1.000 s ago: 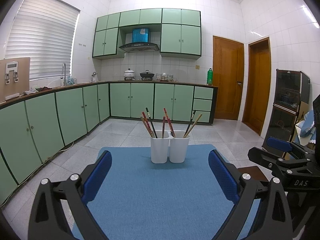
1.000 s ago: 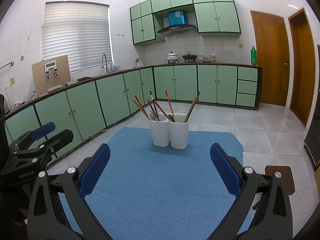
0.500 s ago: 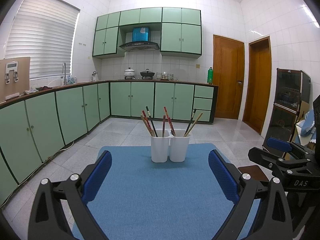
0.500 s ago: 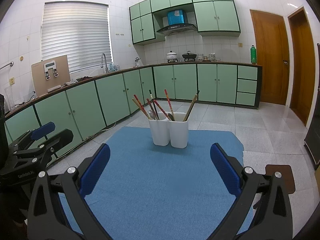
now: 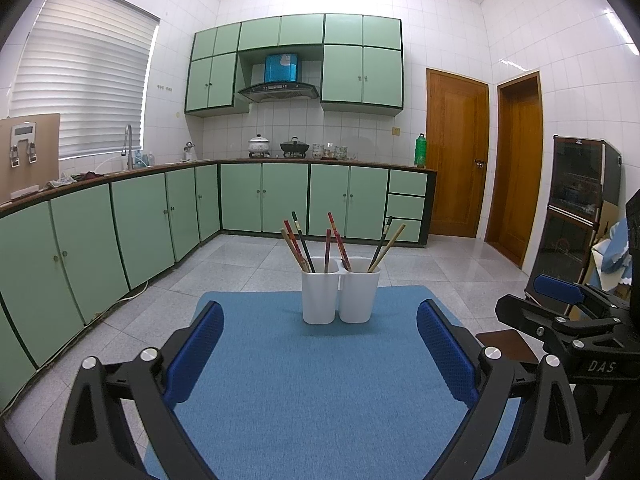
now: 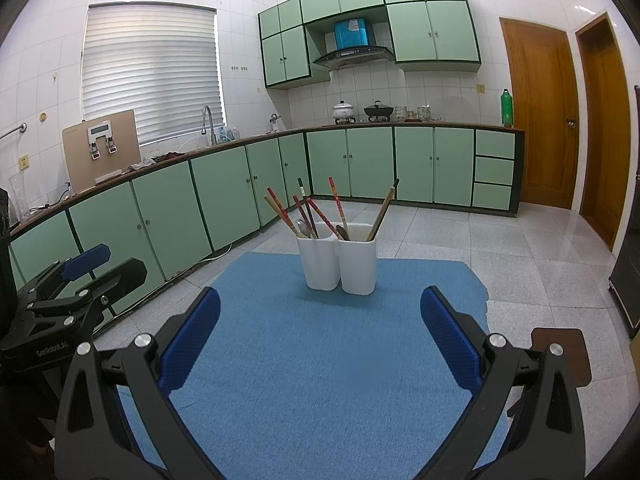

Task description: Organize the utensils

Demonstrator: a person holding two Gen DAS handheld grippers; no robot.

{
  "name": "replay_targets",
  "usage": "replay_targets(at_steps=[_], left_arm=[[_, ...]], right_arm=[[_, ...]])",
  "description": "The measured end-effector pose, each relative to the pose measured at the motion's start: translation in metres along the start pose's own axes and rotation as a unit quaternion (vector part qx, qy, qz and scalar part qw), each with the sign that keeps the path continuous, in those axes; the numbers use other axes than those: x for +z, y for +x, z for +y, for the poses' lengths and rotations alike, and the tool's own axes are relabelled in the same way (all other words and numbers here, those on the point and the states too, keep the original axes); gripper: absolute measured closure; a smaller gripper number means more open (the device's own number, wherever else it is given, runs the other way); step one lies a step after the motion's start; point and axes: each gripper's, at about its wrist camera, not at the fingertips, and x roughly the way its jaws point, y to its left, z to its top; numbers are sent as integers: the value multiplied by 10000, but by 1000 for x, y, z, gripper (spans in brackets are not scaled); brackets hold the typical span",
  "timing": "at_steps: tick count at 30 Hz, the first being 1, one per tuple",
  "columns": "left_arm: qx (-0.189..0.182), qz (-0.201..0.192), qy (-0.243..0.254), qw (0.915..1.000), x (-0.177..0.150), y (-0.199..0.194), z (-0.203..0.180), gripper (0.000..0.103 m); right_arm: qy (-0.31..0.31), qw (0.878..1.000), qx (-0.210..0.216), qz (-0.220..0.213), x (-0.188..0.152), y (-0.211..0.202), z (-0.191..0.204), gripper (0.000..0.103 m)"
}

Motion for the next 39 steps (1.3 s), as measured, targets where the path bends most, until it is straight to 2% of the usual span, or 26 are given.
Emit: replay_targets(at_steps=[39], left_arm=[[-55, 116, -38, 9999, -5, 5, -2, 8]], right_arm=[[52, 9999, -67, 135, -14, 15, 3, 6]])
